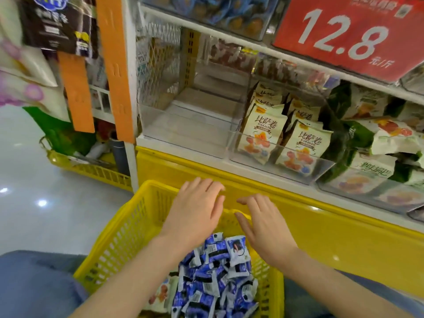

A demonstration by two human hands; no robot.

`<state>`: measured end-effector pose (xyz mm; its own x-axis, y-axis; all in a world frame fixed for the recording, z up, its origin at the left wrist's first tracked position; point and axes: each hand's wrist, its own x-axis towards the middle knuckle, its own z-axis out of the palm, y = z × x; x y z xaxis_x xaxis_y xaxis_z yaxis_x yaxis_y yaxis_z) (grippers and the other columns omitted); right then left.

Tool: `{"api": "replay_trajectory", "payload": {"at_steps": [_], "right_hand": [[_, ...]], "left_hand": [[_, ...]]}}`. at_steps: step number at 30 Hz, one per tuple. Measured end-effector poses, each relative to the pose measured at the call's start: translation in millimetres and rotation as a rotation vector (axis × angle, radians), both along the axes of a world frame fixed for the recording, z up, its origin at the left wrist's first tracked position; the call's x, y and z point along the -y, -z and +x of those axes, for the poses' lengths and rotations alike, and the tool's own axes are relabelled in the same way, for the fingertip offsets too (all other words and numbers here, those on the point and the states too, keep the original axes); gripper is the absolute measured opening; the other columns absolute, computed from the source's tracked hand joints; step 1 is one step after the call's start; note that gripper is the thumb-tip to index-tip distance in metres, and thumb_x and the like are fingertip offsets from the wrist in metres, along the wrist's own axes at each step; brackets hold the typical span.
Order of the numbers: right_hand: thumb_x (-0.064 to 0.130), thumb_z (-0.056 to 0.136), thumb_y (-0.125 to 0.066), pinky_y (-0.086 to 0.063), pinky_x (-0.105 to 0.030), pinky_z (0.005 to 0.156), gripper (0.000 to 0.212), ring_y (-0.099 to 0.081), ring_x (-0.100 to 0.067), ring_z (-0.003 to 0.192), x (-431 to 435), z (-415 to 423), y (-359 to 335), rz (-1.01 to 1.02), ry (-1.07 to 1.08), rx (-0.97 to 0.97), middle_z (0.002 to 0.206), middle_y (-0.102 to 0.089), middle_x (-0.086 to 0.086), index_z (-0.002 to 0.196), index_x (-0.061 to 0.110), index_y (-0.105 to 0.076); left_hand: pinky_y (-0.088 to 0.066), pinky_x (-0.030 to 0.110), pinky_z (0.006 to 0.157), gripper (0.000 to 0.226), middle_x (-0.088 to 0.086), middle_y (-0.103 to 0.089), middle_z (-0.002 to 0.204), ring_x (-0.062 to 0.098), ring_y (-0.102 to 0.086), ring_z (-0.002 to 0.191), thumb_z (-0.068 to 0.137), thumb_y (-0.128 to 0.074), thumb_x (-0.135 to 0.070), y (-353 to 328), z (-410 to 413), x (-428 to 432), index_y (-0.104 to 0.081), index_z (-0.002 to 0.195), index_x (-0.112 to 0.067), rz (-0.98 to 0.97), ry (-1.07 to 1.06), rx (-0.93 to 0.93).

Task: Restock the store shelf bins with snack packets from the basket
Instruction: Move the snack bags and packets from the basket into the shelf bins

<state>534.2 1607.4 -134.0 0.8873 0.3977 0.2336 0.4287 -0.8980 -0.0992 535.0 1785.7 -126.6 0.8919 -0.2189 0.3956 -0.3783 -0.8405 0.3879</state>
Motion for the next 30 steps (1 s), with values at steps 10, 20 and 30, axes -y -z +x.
{"api": "replay_trajectory", "payload": {"at_steps": [10, 20, 30], "right_hand": [[0.034, 0.102, -0.03, -0.037, -0.028, 0.093, 0.045, -0.046, -0.02, 0.115, -98, 12, 155, -0.047, -0.049, -0.618, 0.137, -0.038, -0.005, 0.142, 0.014, -0.029], [0.025, 0.099, -0.044, -0.042, -0.04, 0.102, 0.039, -0.05, -0.027, 0.121, -125, 20, 255, 0.389, 0.332, -1.199, 0.135, -0.05, -0.012, 0.134, 0.009, -0.042], [0.044, 0.084, -0.064, -0.044, -0.044, 0.102, 0.073, -0.051, -0.032, 0.121, -158, 50, 288, 0.729, 0.751, -1.391, 0.135, -0.051, -0.017, 0.134, -0.004, -0.043]], "left_hand": [[-0.035, 0.043, 0.087, 0.028, 0.017, -0.056, 0.114, 0.036, -0.05, 0.106, 0.095, -0.045, -0.019, 125, -9, -152, -0.053, 0.119, -0.008, 0.007, -0.577, -0.442], [-0.037, 0.036, 0.061, 0.031, 0.008, -0.056, 0.072, 0.028, -0.054, 0.069, 0.099, -0.027, -0.037, 175, -16, -173, -0.041, 0.082, -0.014, -0.331, -0.578, -0.581], [-0.033, 0.033, 0.056, 0.032, 0.001, -0.052, 0.068, 0.019, -0.051, 0.063, 0.097, -0.023, -0.041, 178, -16, -172, -0.039, 0.082, -0.018, -0.326, -0.576, -0.536]]}}
